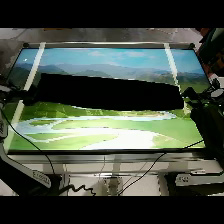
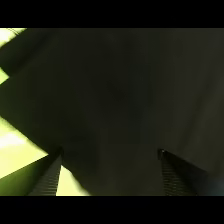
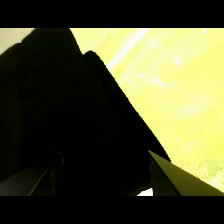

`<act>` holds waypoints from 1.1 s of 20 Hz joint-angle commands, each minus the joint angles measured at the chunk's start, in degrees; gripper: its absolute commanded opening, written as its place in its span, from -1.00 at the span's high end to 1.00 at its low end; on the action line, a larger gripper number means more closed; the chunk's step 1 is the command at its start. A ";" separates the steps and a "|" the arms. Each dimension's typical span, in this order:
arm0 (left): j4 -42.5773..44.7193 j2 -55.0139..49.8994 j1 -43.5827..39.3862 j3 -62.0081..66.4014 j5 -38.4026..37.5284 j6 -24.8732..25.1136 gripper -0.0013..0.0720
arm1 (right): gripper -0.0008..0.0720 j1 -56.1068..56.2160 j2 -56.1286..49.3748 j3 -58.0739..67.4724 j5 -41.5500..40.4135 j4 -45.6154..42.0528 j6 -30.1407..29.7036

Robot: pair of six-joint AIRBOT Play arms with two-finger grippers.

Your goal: Fold the clothes and pants, and hang the long-sleeved shirts on hangers.

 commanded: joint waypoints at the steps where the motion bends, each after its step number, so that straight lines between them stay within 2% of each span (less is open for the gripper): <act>1: -1.60 -3.61 -2.60 -0.37 6.27 -1.64 -0.97 | -0.56 0.09 -0.02 0.07 1.29 -0.09 -2.16; 3: -1.57 -4.00 -4.22 -0.37 12.61 -1.64 -0.96 | -0.54 0.87 -0.02 0.07 2.23 0.02 -7.34; 4: -1.57 -3.96 -4.87 -0.37 15.89 -1.62 -0.88 | -0.54 1.51 -0.02 0.07 2.38 0.02 -8.46; 5: -1.55 -3.87 -5.44 -0.37 18.78 -1.62 -0.56 | -0.54 2.29 -0.02 0.07 2.29 0.00 -8.96; 8: -1.49 -3.41 -5.92 -0.33 21.49 -1.42 0.94 | -0.54 4.17 -0.02 0.09 1.20 0.04 -9.05; 11: 0.72 -0.70 -5.84 -0.33 19.12 3.89 0.95 | -0.54 4.96 0.04 0.09 1.05 0.04 -9.14; 13: 7.65 2.71 -5.84 -0.33 14.93 4.00 0.95 | -0.53 5.22 0.48 0.09 2.29 0.11 -9.57; 15: 18.91 7.58 -6.38 -0.33 7.76 4.00 0.95 | -0.24 5.25 1.97 0.09 4.42 0.07 -12.31; 16: 24.50 9.94 -6.64 -0.33 4.63 4.00 0.95 | -0.21 5.35 2.93 0.09 5.66 0.15 -13.66; 17: 29.44 12.24 -6.93 -0.33 2.38 4.00 0.95 | 0.07 5.64 3.96 0.09 6.82 0.37 -14.64; 18: 33.35 14.71 -7.15 -0.33 1.20 4.00 0.95 | 0.58 6.38 4.94 0.09 7.19 1.01 -15.10; 19: 34.34 16.70 -7.15 -0.33 1.16 4.02 0.95 | 0.87 7.56 5.68 0.09 6.93 2.01 -15.12; 22: 34.12 22.82 -7.78 -0.33 1.20 5.51 0.95 | 0.91 14.21 6.25 0.09 3.32 7.67 -15.02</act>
